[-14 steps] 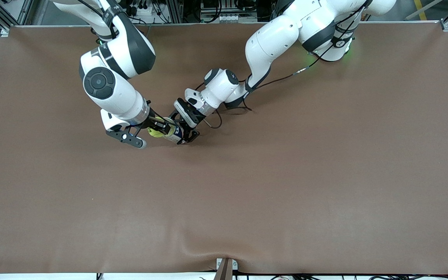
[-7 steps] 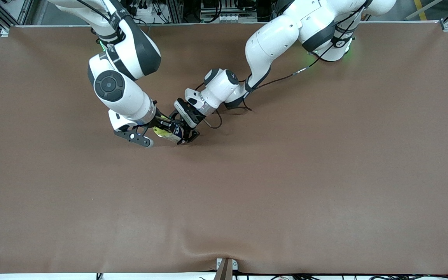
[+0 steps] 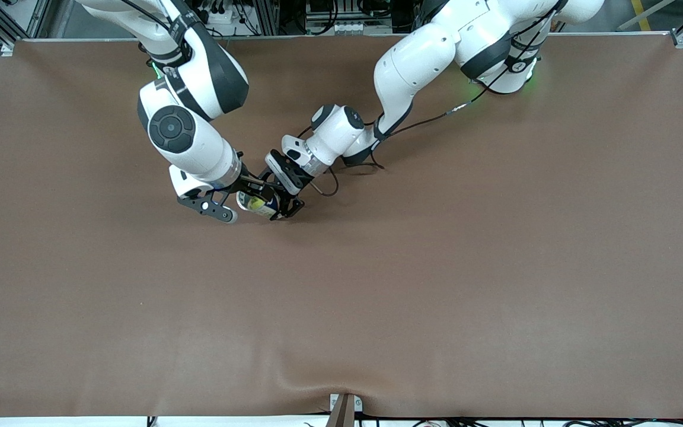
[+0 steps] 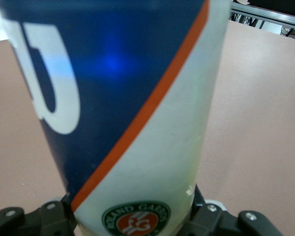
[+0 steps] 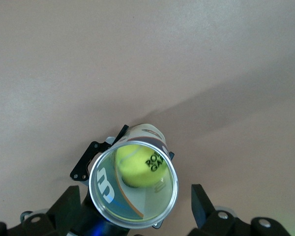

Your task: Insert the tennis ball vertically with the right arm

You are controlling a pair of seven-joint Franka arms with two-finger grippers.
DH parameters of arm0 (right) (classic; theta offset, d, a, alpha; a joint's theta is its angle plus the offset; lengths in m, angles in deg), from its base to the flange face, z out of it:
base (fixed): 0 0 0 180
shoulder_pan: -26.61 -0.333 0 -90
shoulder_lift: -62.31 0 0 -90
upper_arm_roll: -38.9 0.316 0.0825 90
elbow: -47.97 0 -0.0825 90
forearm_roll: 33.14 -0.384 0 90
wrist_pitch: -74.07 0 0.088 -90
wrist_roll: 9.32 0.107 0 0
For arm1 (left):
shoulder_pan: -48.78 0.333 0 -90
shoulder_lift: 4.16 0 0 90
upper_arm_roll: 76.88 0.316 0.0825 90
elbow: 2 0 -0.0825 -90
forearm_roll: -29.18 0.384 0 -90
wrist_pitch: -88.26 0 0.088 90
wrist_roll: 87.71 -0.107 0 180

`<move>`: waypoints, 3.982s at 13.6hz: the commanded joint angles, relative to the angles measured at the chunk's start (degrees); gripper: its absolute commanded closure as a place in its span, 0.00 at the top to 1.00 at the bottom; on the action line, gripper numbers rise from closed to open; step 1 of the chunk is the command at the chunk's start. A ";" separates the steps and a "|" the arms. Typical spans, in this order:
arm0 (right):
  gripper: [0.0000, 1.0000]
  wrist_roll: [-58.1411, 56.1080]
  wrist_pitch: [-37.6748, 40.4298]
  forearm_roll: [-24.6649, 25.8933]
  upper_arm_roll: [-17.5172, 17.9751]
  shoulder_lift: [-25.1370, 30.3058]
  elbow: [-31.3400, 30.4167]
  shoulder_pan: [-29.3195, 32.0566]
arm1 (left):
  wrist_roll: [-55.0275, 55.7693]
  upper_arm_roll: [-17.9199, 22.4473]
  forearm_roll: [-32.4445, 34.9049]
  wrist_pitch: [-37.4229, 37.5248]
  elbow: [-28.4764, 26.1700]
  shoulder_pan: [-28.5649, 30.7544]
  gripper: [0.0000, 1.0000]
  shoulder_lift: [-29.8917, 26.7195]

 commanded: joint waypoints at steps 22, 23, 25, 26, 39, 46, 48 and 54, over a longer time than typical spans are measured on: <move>1.00 -49.58 34.01 2.67 -23.19 11.39 27.22 8.75 | 2.01 0.75 -0.23 0.19 0.00 -0.54 0.92 -1.90; 1.00 -49.75 34.18 2.50 -23.10 12.27 27.31 9.63 | 2.01 0.83 -0.23 0.19 -0.09 -0.45 0.92 -1.81; 1.00 -50.19 34.80 1.97 -23.19 12.37 28.01 11.22 | 2.01 0.84 -0.14 0.27 -0.79 -0.37 0.92 -1.63; 1.00 -50.45 34.89 1.88 -23.54 12.63 27.93 11.40 | 1.92 0.84 -0.14 0.27 -1.14 -0.28 0.92 -1.63; 1.00 -50.81 32.16 6.19 -20.03 13.69 23.09 11.05 | 2.01 0.84 -0.22 0.27 -5.62 0.34 0.94 -2.42; 1.00 -50.37 32.08 5.93 -19.94 13.25 23.09 10.52 | 2.18 0.75 -0.05 0.45 -9.83 2.18 0.95 -5.14; 1.00 -50.28 32.08 5.92 -19.94 13.16 23.01 10.43 | 2.18 0.75 -0.05 0.45 -10.81 2.36 0.96 -5.59; 1.00 -50.28 32.52 6.01 -19.94 13.16 22.74 9.99 | 2.80 0.48 -0.31 0.45 -12.74 2.27 1.00 -6.90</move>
